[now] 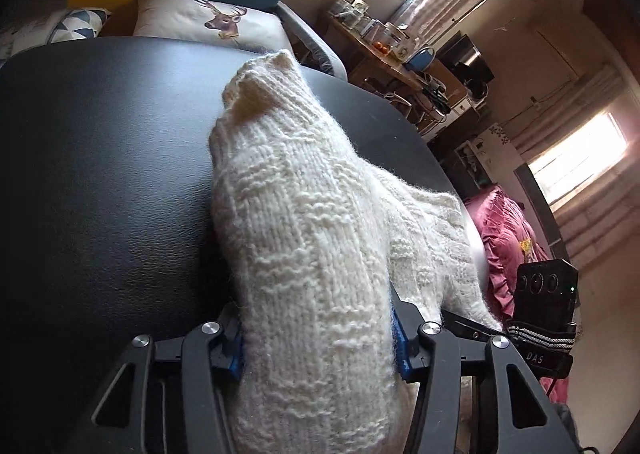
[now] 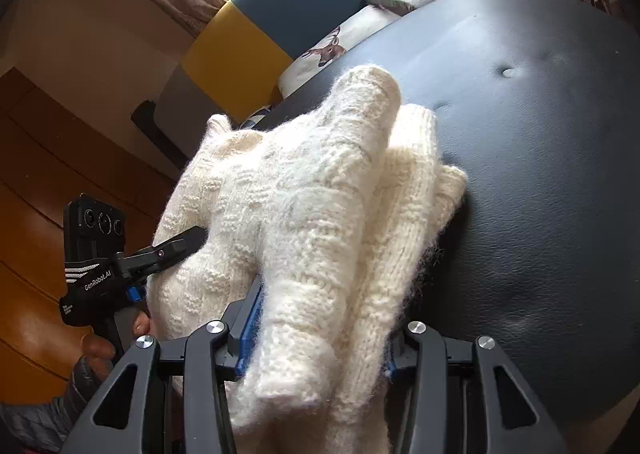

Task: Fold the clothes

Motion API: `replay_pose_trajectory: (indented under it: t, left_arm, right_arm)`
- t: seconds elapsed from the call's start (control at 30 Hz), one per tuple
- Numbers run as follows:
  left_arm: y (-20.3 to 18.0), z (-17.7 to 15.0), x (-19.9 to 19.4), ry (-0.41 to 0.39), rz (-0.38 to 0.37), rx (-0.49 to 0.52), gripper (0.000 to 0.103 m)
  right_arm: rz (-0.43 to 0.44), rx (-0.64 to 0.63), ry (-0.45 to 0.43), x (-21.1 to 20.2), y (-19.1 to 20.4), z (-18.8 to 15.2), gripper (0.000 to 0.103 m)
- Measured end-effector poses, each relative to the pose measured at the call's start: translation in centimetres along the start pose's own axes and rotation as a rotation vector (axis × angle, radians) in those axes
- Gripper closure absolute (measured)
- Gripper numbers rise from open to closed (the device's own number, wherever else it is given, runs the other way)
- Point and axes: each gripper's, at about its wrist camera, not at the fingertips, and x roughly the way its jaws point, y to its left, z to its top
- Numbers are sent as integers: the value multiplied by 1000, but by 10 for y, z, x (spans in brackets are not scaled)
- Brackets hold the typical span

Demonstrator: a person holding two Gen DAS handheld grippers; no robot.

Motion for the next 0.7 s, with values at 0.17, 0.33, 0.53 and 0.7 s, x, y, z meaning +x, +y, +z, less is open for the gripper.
replay_pose_trajectory:
  t: [0.17, 0.33, 0.53, 0.7]
  left_arm:
    - [-42, 17, 18, 6, -55, 81, 51]
    - [-94, 40, 35, 6, -130, 184, 51]
    - [-160, 67, 78, 48, -176, 315, 51]
    - [-191, 81, 127, 117, -151, 364, 51]
  right_arm:
    - [-33, 40, -81, -43, -17, 7, 60]
    - [-62, 74, -213, -94, -35, 18, 60]
    - [-140, 129, -274, -121, -76, 31, 60]
    - [-202, 154, -278, -126, -111, 41, 60]
